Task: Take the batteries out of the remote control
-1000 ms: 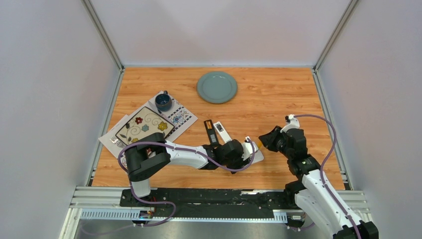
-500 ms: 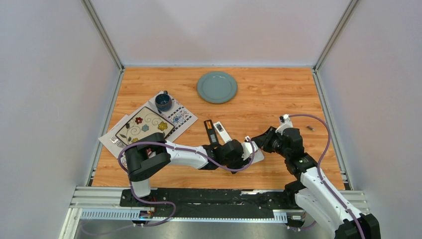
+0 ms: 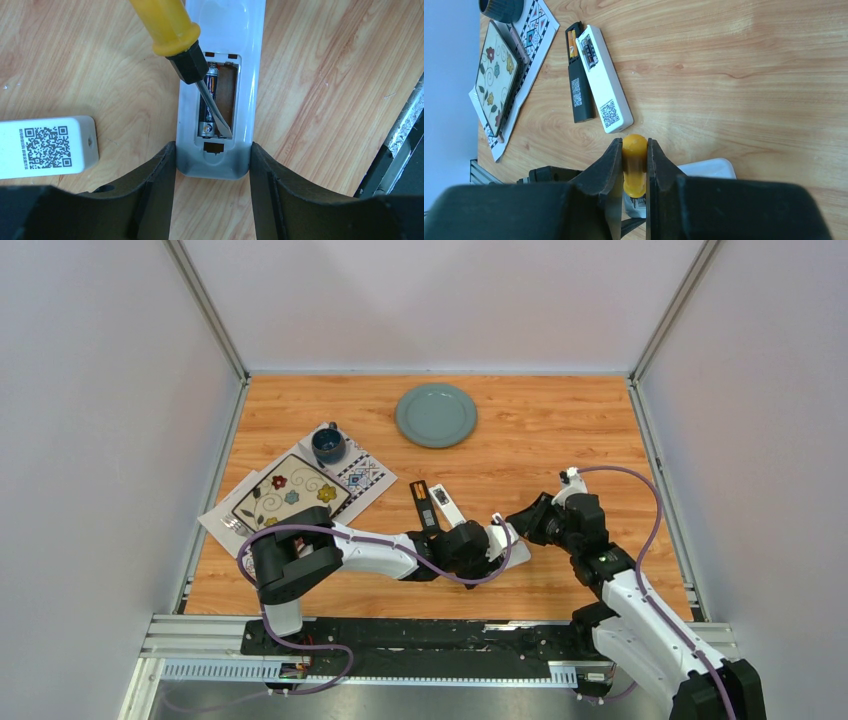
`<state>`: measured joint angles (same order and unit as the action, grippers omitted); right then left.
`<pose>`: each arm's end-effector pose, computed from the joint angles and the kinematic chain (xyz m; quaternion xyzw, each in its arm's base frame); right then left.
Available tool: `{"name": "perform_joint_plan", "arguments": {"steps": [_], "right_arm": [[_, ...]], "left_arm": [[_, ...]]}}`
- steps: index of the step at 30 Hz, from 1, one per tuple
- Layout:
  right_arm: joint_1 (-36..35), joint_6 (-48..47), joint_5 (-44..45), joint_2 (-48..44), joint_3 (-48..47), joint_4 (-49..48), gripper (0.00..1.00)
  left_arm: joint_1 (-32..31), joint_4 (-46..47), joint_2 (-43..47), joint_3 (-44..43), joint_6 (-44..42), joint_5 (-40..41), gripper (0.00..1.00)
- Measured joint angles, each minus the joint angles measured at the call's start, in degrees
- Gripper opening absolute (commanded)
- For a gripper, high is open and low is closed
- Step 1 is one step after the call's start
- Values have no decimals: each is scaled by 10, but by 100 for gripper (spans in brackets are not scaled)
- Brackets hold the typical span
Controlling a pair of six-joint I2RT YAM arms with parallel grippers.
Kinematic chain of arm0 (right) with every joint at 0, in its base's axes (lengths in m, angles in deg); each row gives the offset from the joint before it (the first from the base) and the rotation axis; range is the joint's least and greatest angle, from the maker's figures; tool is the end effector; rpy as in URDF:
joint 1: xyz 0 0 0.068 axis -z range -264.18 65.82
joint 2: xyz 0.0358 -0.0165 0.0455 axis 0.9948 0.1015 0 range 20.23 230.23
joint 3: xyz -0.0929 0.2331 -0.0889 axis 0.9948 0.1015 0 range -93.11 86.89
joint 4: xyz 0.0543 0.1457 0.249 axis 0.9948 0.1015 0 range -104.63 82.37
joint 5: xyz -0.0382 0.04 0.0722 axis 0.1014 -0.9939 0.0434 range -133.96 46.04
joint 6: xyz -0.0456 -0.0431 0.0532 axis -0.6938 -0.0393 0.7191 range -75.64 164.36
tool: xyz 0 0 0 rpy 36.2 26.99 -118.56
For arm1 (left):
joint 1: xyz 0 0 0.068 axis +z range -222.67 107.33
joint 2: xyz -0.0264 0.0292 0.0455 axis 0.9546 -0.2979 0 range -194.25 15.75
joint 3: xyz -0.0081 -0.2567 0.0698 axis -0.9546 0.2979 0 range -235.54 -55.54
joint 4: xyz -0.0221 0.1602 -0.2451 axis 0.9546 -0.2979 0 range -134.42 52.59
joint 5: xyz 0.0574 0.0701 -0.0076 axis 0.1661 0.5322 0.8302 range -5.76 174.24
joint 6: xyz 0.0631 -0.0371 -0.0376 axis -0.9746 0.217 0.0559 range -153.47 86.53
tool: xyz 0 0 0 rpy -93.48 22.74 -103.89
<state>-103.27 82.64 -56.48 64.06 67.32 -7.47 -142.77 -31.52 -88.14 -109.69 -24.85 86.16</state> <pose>0.2183 0.0920 0.1566 0.0919 0.8637 0.3169 0.3810 0.1428 -0.3874 0.0880 0.4645 0.7940 -0.2366 0.3128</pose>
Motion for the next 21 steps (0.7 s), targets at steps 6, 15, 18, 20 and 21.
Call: {"name": "perform_joint_plan", "arguments": {"steps": [6,15,18,20,21], "right_arm": [[0,-2,3,2,-1,1,0],[0,-8,13,2,-12,10,0],[0,-12,19,2,-23,17,0],[0,-16,22,2,-30,21,0],[0,-18,24,2,-34,24,0]], "left_arm": [[0,1,0,1,0,0,0],[0,6,3,6,3,5,0],[0,11,10,16,6,10,0],[0,10,18,25,8,14,0],[0,9,22,29,10,15,0]]}}
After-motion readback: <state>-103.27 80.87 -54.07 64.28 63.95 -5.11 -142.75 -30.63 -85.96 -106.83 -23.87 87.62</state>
